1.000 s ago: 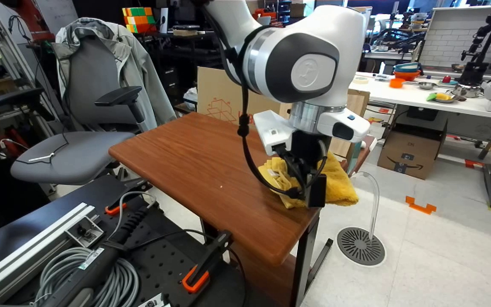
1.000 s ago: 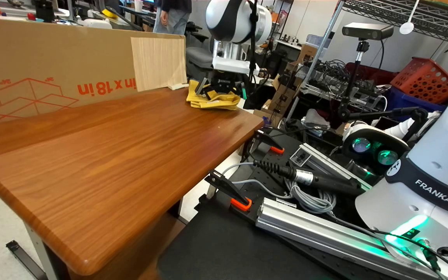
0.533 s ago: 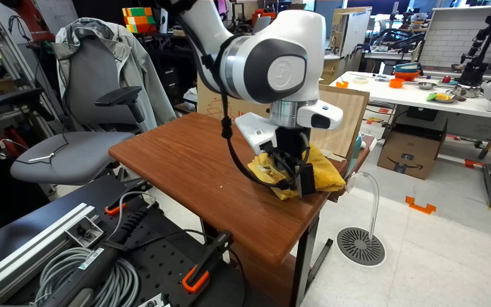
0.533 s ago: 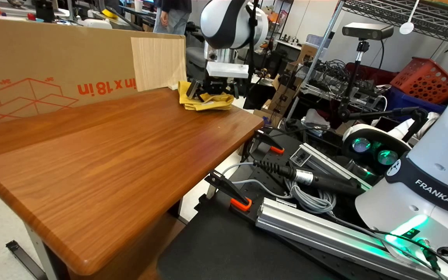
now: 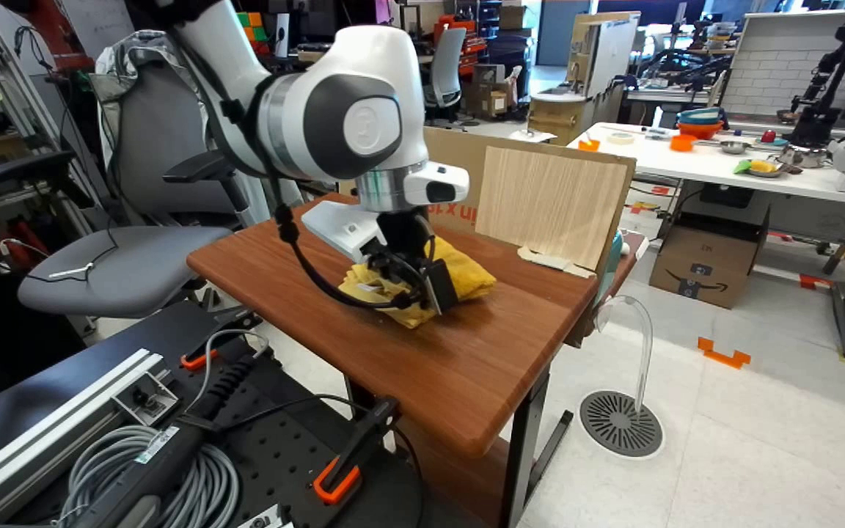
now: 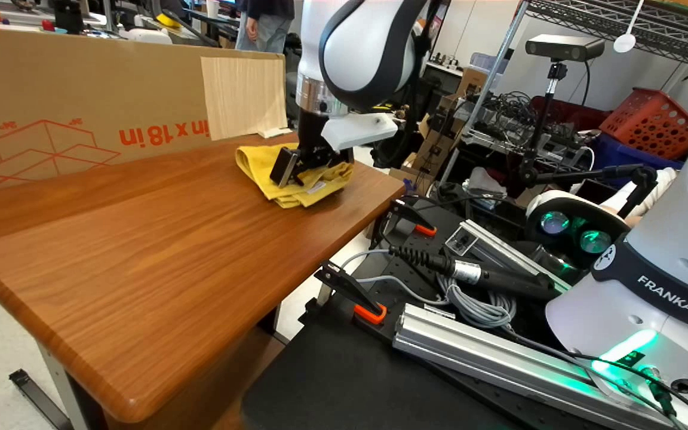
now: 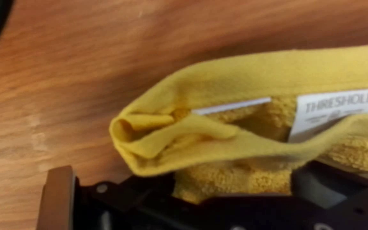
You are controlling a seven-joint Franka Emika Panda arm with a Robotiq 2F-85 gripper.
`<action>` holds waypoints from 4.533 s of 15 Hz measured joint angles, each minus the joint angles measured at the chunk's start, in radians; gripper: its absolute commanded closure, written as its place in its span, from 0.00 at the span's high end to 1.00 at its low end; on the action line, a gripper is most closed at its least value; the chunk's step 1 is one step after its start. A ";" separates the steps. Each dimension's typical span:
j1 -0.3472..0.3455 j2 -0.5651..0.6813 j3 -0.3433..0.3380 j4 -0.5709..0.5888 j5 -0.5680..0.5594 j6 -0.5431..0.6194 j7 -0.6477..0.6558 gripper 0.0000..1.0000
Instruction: Clean the table using the yellow towel
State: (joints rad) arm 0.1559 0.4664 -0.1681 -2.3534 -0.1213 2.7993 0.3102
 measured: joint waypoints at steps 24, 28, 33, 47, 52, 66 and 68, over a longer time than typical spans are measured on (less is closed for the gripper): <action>0.160 -0.093 0.089 -0.172 0.045 0.100 0.073 1.00; 0.159 -0.076 0.089 -0.113 0.079 0.100 0.075 1.00; 0.154 -0.077 0.090 -0.081 0.107 0.100 0.075 1.00; 0.060 0.035 0.047 0.041 0.137 0.098 0.090 1.00; 0.177 0.038 0.078 0.053 0.134 0.111 0.116 1.00; 0.139 0.109 0.373 0.069 0.183 0.418 0.018 1.00; 0.075 0.133 0.409 0.093 0.185 0.461 -0.006 1.00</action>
State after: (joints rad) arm 0.2314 0.5995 0.2410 -2.2606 0.0634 3.2599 0.3040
